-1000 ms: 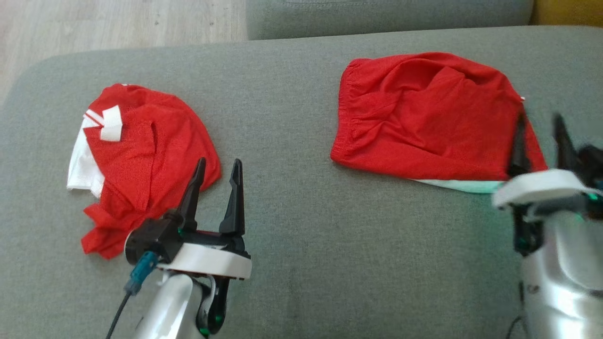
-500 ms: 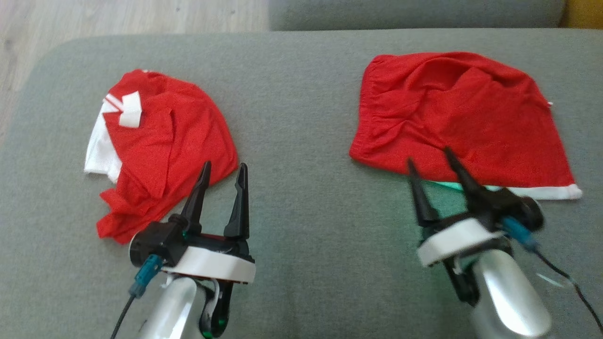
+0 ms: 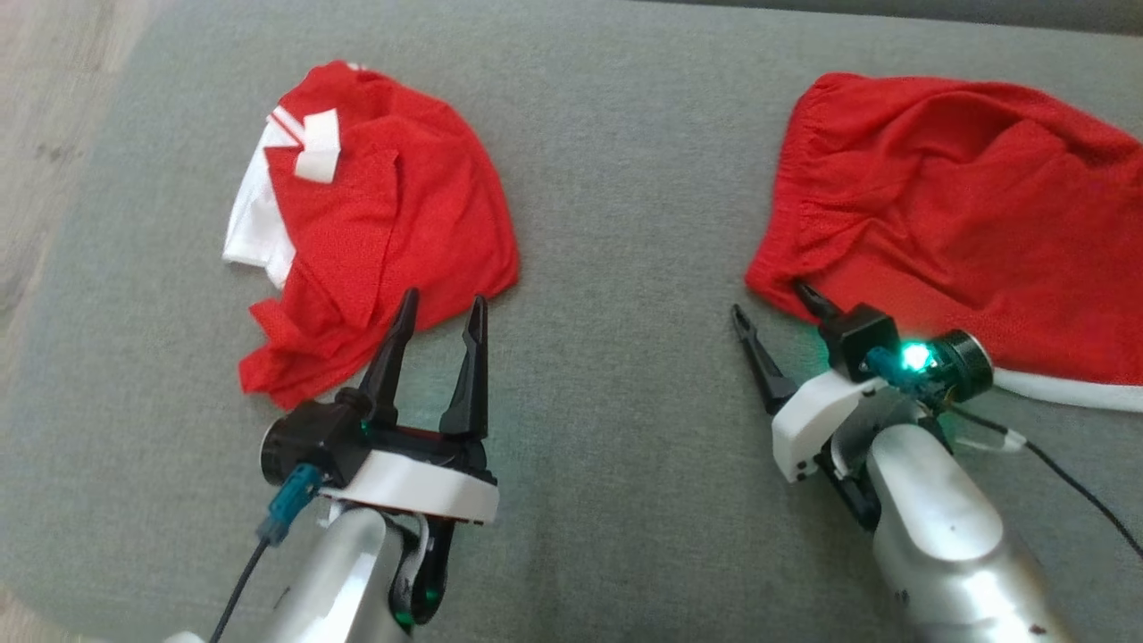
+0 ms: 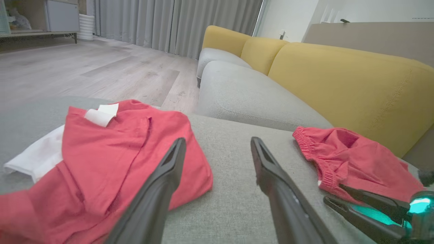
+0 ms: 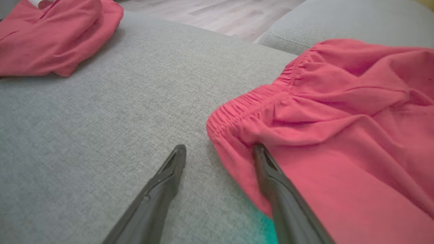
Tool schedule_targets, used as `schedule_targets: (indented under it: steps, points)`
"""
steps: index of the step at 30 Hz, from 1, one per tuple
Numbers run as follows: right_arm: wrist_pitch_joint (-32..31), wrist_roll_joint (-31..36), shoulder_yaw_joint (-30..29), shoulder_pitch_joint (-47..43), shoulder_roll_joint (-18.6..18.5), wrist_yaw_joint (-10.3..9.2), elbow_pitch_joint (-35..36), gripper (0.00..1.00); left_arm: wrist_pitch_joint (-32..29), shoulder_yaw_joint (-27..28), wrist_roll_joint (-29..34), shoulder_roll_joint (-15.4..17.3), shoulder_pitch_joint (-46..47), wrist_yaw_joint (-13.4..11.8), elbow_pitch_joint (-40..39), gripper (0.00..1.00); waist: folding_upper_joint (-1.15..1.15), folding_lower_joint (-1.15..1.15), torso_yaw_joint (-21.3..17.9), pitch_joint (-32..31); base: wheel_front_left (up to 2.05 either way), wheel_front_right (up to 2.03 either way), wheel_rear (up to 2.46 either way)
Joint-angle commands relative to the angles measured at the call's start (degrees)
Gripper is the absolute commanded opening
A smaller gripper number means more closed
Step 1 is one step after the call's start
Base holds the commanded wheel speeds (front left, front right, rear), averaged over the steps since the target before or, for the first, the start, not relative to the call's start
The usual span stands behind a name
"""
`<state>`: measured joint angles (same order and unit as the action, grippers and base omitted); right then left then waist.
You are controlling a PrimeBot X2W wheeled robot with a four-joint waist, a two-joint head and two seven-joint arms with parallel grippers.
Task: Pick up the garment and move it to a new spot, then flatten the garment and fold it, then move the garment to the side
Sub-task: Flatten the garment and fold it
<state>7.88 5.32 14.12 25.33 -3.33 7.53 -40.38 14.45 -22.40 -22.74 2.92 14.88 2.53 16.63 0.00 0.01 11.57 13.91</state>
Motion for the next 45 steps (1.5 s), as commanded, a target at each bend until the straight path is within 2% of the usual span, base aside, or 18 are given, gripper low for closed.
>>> schedule_targets:
  steps: [1,6,7,8,11,16,27,30,37,44,45]
  points:
    - [0.6,-0.1,0.6,2.4,0.5,-0.04,0.3,1.0,0.5,1.2,-0.4,0.3,2.0,0.0,-1.2,1.0,0.0,-0.01,0.8,0.9,0.0,0.0,0.0]
    - [1.8,-2.8,-1.3,5.2,0.5,-0.04,-4.3,0.98,0.5,0.9,-0.6,0.2,2.6,-0.2,-1.1,1.0,0.0,-0.01,1.4,1.9,0.0,0.0,0.0]
    - [2.1,-4.4,-1.0,5.6,0.5,-0.04,-5.1,0.36,0.5,0.8,-0.6,0.2,2.8,-0.2,-1.0,1.0,0.0,-0.01,1.5,2.1,0.0,0.0,0.0]
    - [2.5,-6.1,-0.7,6.0,0.5,-0.04,-5.7,0.0,0.5,0.8,-0.7,0.2,2.9,-0.3,-1.0,1.0,0.0,-0.01,1.5,2.2,0.0,0.0,0.0]
    - [3.7,-11.7,0.7,7.2,0.5,-0.04,-6.8,0.0,0.5,0.8,-0.7,0.1,3.3,-0.4,-0.7,1.0,0.0,-0.01,1.1,2.2,0.0,0.0,0.0]
    - [5.0,-23.1,7.6,7.0,0.5,-0.04,-5.4,0.0,0.5,1.0,-0.6,0.1,3.4,-0.4,-0.3,1.0,0.0,-0.01,-0.4,1.0,0.0,0.0,0.0]
    - [2.2,-40.5,27.0,3.5,0.5,-0.04,4.9,0.0,0.5,2.1,-0.2,0.4,1.9,-0.7,-0.2,1.0,0.0,-0.01,-4.1,-3.1,0.0,0.0,0.0]
    - [0.9,-44.1,29.4,2.6,0.4,-0.04,6.6,0.0,0.5,2.0,-0.1,0.4,1.4,-0.8,-0.2,1.0,0.0,-0.01,-4.5,-3.7,0.0,0.0,0.0]
    - [2.0,-43.4,27.9,3.9,-0.7,-0.04,1.4,0.0,0.5,1.4,0.0,0.3,1.5,-0.8,-0.5,1.0,0.0,-0.01,-4.2,-3.9,0.0,0.0,0.0]
    - [2.4,-38.6,27.3,7.1,-0.5,-0.04,-7.1,0.0,0.5,1.3,-0.2,0.3,1.4,-0.8,-0.9,1.0,0.0,-0.01,-3.3,-3.3,0.0,0.0,0.0]
    - [2.7,-37.6,27.1,7.6,-0.5,-0.04,-8.3,0.84,0.5,1.3,-0.2,0.3,1.4,-0.8,-0.9,1.0,0.0,-0.01,-3.2,-3.3,0.0,0.0,0.0]
